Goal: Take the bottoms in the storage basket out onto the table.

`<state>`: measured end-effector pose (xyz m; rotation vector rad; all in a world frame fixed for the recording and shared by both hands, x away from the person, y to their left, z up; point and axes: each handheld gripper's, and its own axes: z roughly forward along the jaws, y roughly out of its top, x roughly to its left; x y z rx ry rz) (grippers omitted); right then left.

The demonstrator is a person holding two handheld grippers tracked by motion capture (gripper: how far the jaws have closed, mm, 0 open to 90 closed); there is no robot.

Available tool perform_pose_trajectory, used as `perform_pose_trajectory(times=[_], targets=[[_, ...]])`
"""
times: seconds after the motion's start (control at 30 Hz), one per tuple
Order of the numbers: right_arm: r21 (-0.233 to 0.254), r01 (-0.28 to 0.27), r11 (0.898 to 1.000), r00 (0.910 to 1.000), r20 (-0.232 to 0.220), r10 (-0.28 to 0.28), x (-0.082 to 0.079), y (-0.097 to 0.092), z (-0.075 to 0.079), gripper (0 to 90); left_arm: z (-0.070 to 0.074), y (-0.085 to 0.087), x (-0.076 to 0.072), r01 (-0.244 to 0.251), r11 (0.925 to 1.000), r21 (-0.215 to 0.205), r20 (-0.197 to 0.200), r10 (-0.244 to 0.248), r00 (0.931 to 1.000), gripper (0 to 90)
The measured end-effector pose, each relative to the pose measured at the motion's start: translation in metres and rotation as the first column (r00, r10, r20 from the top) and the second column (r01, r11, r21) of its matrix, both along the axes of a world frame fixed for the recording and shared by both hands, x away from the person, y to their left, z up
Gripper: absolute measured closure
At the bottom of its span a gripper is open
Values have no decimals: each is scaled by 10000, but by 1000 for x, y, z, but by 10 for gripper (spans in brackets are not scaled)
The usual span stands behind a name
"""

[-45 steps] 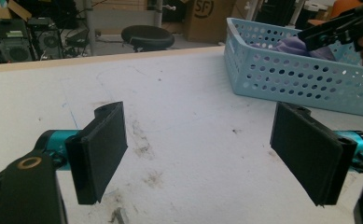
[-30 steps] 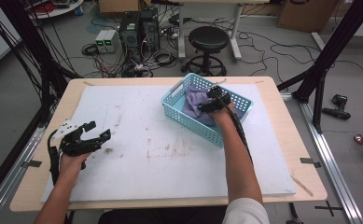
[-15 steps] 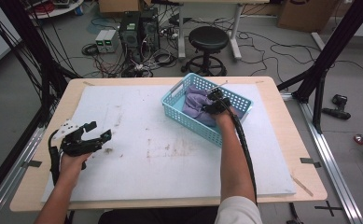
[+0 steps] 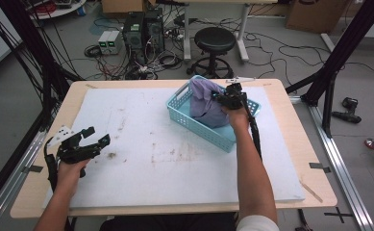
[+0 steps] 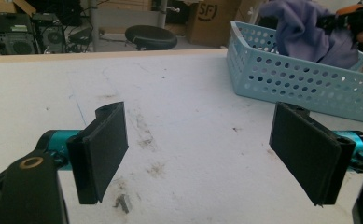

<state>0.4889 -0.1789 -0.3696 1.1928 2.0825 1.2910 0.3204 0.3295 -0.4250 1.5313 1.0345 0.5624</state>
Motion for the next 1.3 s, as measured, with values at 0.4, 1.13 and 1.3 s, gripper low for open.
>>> perform_pose_trajectory(times=[0.4, 1.13, 1.3], targets=[[424, -374, 9984, 9924, 1190, 321, -20, -12, 52, 813, -1, -6, 1, 206, 9998, 77, -62, -206, 9998, 194], [913, -996, 9908, 9614, 2653, 722, -49, -45, 141, 811, -2, -9, 2, 386, 9992, 83, -109, -385, 9992, 194], [1330, -1354, 9818, 9450, 3153, 876, -58, -60, 156, 810, -3, -9, 3, 455, 9989, 64, -179, -454, 9988, 194]])
